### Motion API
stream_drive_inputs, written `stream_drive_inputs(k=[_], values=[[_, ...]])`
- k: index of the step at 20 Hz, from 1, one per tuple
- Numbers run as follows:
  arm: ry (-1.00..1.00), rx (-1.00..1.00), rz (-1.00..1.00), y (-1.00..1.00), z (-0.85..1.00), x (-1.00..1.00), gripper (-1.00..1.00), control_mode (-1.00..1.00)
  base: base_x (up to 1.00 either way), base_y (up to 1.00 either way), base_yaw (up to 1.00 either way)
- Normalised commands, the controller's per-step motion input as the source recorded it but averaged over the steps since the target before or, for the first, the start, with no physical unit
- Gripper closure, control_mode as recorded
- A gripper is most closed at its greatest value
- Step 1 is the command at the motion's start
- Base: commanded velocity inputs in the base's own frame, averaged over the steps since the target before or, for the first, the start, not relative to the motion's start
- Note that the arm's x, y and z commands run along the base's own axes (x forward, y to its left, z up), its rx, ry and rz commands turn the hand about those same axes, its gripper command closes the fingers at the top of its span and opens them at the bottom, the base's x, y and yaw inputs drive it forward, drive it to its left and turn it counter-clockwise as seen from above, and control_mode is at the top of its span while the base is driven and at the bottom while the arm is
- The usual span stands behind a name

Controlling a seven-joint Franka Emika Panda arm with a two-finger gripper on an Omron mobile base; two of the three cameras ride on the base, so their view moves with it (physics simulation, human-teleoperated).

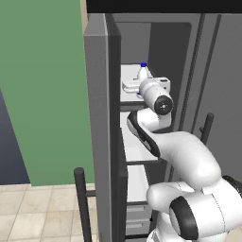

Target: Take the bottled waters from the counter and place them in the freezer to freeze. Close the freezer door after placing the bottles.

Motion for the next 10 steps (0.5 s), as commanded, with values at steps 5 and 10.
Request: stream_drive_inputs(k=[5,10], values=[[0.0,0.0,0.0,-0.01,-0.22,0.32,1.0,-1.0,0.0,0.0,0.0],[0.0,0.0,0.0,0.0,-0.24,0.32,1.0,-1.0,0.0,0.0,0.0]])
